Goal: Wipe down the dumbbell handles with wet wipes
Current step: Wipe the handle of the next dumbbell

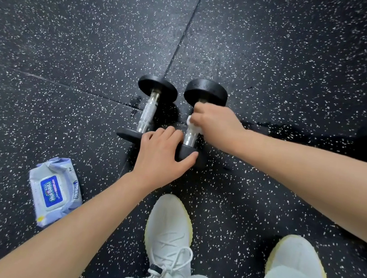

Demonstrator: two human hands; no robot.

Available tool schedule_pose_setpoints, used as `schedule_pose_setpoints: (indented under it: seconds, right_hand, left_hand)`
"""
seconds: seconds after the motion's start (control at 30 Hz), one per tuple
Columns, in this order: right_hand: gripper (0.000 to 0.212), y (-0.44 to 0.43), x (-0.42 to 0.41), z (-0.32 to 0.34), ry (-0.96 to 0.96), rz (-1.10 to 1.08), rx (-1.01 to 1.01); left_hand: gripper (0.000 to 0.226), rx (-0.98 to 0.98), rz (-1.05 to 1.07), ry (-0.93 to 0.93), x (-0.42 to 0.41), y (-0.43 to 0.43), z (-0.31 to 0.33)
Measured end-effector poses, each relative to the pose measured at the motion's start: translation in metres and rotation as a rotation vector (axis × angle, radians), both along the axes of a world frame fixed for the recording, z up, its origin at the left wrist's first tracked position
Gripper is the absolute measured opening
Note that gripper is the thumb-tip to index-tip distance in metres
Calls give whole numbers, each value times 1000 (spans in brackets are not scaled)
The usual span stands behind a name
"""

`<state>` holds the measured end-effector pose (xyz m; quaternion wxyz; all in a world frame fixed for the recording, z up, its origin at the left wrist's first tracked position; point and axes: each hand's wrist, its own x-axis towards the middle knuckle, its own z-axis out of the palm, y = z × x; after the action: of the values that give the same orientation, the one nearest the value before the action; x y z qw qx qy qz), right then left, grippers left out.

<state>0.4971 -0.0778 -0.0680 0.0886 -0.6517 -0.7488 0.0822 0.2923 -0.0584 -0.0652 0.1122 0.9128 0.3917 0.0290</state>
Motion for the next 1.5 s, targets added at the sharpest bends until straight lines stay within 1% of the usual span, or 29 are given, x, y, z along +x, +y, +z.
schedule_pose_setpoints:
  seconds: [0.07, 0.13, 0.17, 0.27, 0.33, 0.4, 0.5, 0.57, 0.63, 0.73, 0.8, 0.83, 0.9, 0.97, 1.03, 1.1, 1.2, 1.27, 1.43, 1.5]
  right_hand:
    - [20, 14, 0, 6, -5, -127, -24]
    - [18, 16, -4, 8, -20, -150, -43]
    - [17, 12, -8, 8, -17, -107, -41]
    - [11, -11, -21, -2, 81, 90, -33]
    - [8, -17, -23, -6, 121, 165, -42]
    - [4, -6, -15, -8, 129, 130, -27]
    - [14, 14, -3, -2, 95, -40, 15]
    - [13, 17, -4, 0, 59, -92, -5]
    - [12, 9, -13, -1, 53, -28, -3]
    - [11, -10, -24, -9, 114, 135, -26]
    - [12, -10, -20, -10, 128, 167, -40]
    - [13, -5, -16, -8, 124, 144, -30]
    - [15, 8, -7, -7, 99, 32, -1]
    - [12, 18, -1, -6, 87, -111, 18]
    - [5, 17, -3, -7, 63, -177, 30]
    - [6, 6, -13, -10, 66, -113, 32]
    - [11, -15, -23, -11, 125, 116, -1]
    - [10, -13, -20, -8, 129, 151, -19]
    - [13, 21, -10, 1, 116, -133, -5]
    - [14, 15, -20, 2, 83, -120, -7]
  left_hand:
    - [44, 17, 1, 0, -1, 1, 1]
    - [45, 24, 4, 2, -1, 2, 1]
    - [47, 24, 6, 5, -2, 2, 1]
    - [56, 26, 9, 31, -3, 3, 1]
    - [63, 38, 6, 52, -4, 4, 2]
    - [66, 47, 6, 62, -4, 4, 2]
    - [65, 36, 18, 81, -4, 4, 3]
    - [64, 35, 26, 86, -3, 3, 4]
    - [63, 40, 29, 81, -3, 3, 4]
    - [59, 55, 26, 56, -5, 3, 4]
    - [58, 65, 21, 53, -5, 3, 5]
    - [58, 65, 21, 53, -5, 4, 5]
    - [60, 58, 25, 61, -5, 6, 6]
    - [63, 47, 28, 71, -5, 8, 6]
    - [68, 30, 21, 86, -5, 9, 7]
    - [77, 38, 5, 116, -6, 10, 7]
    - [84, 48, -17, 153, -10, 12, 6]
    - [84, 35, -18, 164, -10, 14, 6]
    - [79, 35, -21, 183, -10, 17, 8]
    - [78, 49, -44, 188, -11, 17, 7]
